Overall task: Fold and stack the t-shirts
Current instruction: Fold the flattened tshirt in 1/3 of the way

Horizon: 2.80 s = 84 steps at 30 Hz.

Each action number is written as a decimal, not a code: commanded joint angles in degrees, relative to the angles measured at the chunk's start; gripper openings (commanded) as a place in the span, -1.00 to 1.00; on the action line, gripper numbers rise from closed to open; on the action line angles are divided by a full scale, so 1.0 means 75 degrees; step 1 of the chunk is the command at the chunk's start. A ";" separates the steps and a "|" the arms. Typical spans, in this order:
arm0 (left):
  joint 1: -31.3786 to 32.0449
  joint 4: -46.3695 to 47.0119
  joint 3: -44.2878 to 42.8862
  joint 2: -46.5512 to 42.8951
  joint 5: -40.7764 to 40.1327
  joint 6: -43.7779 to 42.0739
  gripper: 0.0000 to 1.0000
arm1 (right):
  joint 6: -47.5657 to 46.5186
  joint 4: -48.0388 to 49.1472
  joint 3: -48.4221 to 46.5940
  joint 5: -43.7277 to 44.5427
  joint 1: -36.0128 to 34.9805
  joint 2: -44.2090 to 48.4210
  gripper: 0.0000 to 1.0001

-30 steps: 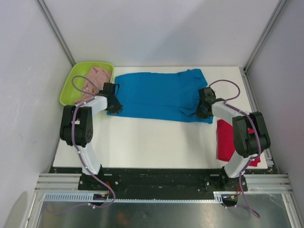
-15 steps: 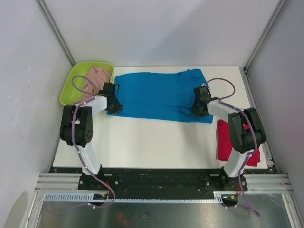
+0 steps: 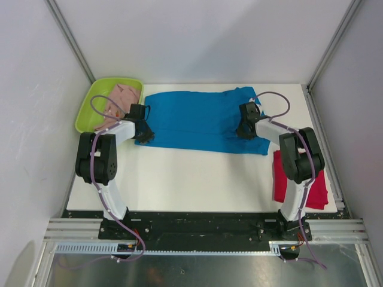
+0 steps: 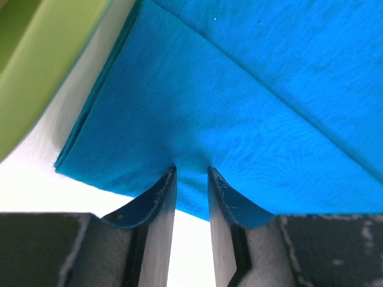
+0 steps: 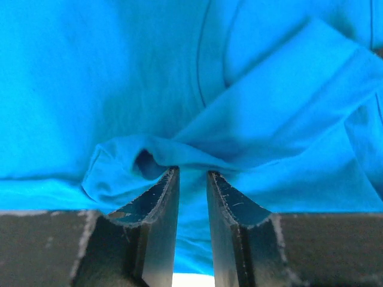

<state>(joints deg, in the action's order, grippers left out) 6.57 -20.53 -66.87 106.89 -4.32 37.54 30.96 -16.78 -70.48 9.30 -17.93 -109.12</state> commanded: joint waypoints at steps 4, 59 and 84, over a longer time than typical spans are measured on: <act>-0.0125 -0.0286 -0.0026 0.0187 -0.0337 -0.0109 -0.33 | -0.0391 0.0374 -0.1049 0.0394 -0.0069 -0.0782 -0.42; -0.0114 -0.0286 -0.0104 0.0302 -0.0257 -0.0125 -0.33 | -0.0866 -0.1885 -0.4551 0.1953 -0.0758 -0.2647 -0.74; -0.0114 -0.0286 -0.0078 0.0265 -0.0294 -0.0165 -0.32 | -0.1078 -0.0537 -0.3528 0.1837 -0.1002 -0.1797 -0.77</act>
<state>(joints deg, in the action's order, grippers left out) 6.55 -20.73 -67.20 107.15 -4.32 37.45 23.66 -23.42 -97.30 23.00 -24.91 -125.71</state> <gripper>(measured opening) 0.333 0.117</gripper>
